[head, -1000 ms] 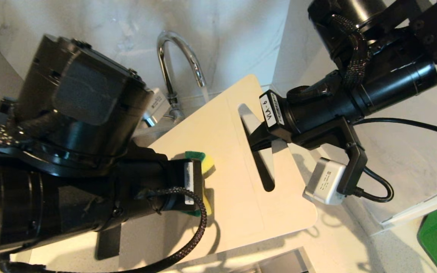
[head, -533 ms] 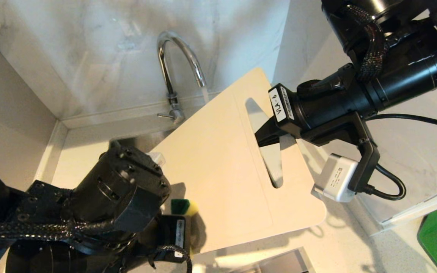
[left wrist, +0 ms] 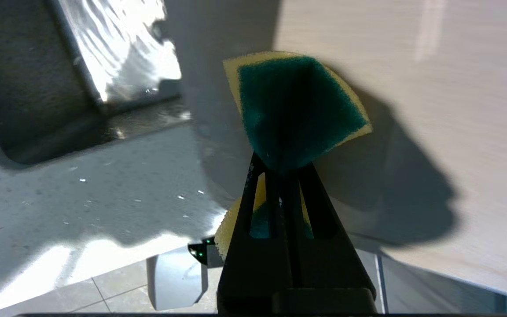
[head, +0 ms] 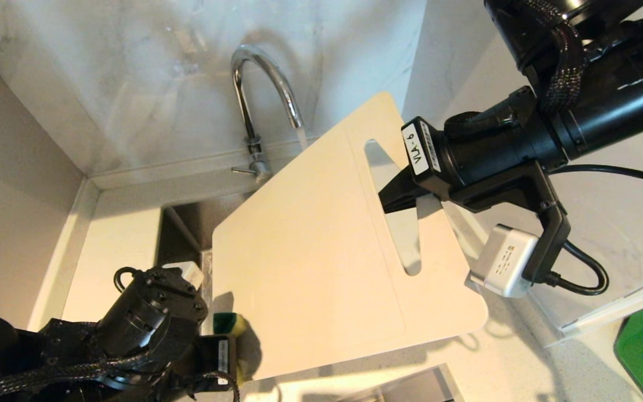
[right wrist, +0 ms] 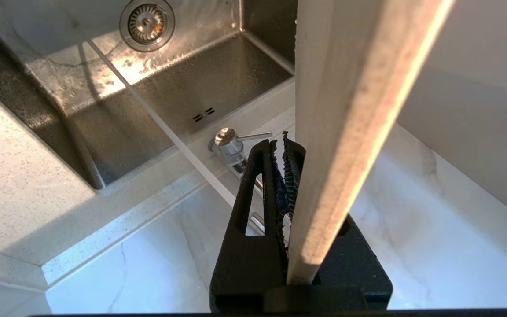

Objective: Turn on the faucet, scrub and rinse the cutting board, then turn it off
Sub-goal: Scrub the cutting board underwater

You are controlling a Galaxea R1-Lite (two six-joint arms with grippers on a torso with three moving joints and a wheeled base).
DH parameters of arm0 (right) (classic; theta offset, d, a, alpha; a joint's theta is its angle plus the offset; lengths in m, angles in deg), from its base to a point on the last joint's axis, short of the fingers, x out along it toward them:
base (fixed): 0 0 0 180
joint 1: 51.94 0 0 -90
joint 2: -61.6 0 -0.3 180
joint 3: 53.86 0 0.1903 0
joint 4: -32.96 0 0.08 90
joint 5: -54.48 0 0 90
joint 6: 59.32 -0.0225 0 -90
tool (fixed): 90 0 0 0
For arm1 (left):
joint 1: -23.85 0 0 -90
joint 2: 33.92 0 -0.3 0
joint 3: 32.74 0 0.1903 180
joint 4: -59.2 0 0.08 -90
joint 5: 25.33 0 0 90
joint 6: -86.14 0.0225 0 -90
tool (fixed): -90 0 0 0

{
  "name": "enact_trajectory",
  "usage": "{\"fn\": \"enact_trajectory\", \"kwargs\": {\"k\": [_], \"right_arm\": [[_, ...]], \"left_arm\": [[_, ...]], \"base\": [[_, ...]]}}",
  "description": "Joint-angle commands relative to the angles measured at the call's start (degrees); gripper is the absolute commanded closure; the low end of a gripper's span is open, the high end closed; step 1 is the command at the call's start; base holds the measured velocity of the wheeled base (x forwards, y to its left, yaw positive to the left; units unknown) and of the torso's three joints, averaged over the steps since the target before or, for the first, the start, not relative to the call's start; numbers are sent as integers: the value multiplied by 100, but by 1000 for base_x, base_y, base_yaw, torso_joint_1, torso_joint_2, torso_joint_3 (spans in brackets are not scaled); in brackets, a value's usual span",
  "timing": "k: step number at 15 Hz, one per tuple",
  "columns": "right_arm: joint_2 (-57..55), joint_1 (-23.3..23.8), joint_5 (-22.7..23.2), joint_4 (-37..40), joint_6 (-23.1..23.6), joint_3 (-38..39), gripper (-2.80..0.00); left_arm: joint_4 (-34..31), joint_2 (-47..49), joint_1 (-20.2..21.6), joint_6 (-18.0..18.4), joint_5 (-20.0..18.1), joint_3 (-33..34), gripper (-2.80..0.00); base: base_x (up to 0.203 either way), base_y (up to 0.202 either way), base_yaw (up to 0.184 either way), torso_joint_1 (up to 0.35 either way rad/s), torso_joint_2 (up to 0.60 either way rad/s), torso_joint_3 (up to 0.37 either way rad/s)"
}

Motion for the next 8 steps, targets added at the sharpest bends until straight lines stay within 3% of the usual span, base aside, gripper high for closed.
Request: {"fn": "enact_trajectory", "kwargs": {"k": [1,8], "right_arm": [[17,-10,16,30,89,2,0],[123,-10,16,30,89,2,0]], "left_arm": [[296,19,272,-29,-1,365,0],[918,32,533,-13,-7,1189,0]], "base": [[0,0,0,0,0,0],[0,0,0,0,0,0]]}}
